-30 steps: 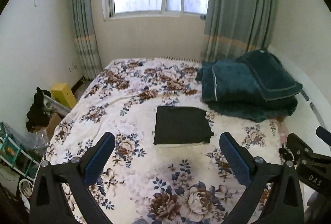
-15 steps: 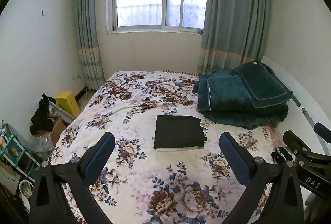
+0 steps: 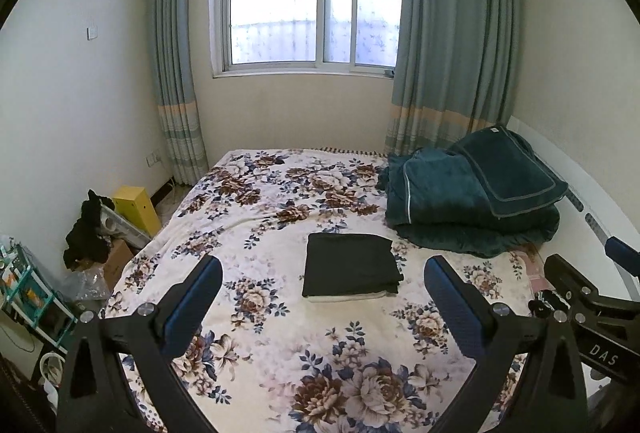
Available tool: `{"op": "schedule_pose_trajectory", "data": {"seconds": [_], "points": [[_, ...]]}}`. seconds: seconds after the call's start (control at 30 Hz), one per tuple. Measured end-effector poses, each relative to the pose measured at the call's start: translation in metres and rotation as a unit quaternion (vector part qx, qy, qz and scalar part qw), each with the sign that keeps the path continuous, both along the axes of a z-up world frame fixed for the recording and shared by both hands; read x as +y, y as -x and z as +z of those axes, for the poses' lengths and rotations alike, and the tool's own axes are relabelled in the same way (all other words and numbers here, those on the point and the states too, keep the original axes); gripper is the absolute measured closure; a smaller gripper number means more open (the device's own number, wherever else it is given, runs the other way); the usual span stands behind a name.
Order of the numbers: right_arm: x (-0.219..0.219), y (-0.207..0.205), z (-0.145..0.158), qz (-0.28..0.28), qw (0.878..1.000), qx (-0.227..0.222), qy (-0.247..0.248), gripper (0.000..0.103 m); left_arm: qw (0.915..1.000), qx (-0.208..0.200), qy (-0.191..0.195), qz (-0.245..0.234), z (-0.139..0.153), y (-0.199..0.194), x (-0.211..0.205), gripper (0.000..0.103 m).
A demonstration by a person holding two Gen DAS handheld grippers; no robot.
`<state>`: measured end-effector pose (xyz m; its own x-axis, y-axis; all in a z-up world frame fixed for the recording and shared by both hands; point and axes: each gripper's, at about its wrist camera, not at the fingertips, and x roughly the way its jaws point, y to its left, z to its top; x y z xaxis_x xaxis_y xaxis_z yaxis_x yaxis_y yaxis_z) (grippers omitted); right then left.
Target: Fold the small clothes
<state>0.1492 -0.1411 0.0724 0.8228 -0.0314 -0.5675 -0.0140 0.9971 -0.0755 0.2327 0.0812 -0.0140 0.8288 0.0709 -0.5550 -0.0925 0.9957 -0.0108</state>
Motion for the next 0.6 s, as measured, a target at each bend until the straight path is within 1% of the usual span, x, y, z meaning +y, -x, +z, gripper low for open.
{"op": "schedule_pose_trajectory", "data": {"seconds": [0.4,0.6], "points": [[-0.0023,-0.0062,0.0025,0.004,1.000,-0.002,-0.003,0.000,1.0000,-0.007,0.000,-0.005,0.0060,0.0021,-0.0011,0.000],[-0.0030,-0.0027,0.0024,0.003,1.000,-0.002,-0.007,0.000,0.9999,-0.010,0.001,-0.007,0.0093,0.0018,-0.0024,0.000]]}}
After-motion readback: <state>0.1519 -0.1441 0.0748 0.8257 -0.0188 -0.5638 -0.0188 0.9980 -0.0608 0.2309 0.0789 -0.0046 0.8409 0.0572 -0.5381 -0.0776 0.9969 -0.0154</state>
